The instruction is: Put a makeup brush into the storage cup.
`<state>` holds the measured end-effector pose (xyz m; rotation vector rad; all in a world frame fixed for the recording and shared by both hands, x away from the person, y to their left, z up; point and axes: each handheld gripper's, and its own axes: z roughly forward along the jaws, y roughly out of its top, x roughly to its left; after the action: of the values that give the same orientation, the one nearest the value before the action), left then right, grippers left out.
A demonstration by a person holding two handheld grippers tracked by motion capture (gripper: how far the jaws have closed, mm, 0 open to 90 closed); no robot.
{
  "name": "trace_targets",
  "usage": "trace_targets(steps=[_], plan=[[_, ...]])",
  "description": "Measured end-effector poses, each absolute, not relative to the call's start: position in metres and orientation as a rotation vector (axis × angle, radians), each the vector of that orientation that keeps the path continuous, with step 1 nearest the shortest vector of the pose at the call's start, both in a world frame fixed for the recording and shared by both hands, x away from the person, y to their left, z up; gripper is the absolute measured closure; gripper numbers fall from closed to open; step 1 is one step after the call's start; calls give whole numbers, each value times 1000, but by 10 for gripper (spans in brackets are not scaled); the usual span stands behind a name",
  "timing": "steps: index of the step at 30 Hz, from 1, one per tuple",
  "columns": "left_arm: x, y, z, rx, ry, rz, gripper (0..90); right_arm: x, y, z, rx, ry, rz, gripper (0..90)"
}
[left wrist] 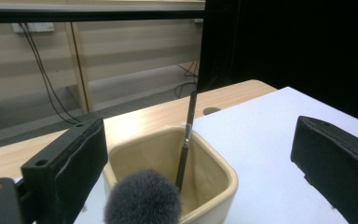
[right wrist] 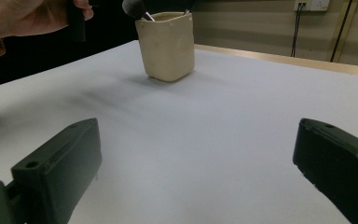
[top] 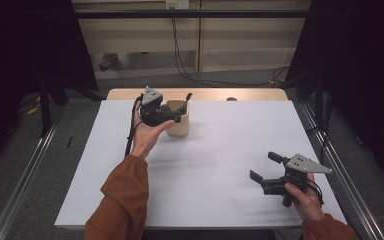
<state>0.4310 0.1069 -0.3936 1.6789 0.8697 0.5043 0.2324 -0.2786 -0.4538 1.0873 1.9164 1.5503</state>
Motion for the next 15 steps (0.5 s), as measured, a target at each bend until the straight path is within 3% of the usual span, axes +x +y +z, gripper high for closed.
trace_targets(steps=[15], plan=[[411, 126, -384, 1659, 845, 549, 13, 232, -279, -454, 1088, 1915, 1540, 7]])
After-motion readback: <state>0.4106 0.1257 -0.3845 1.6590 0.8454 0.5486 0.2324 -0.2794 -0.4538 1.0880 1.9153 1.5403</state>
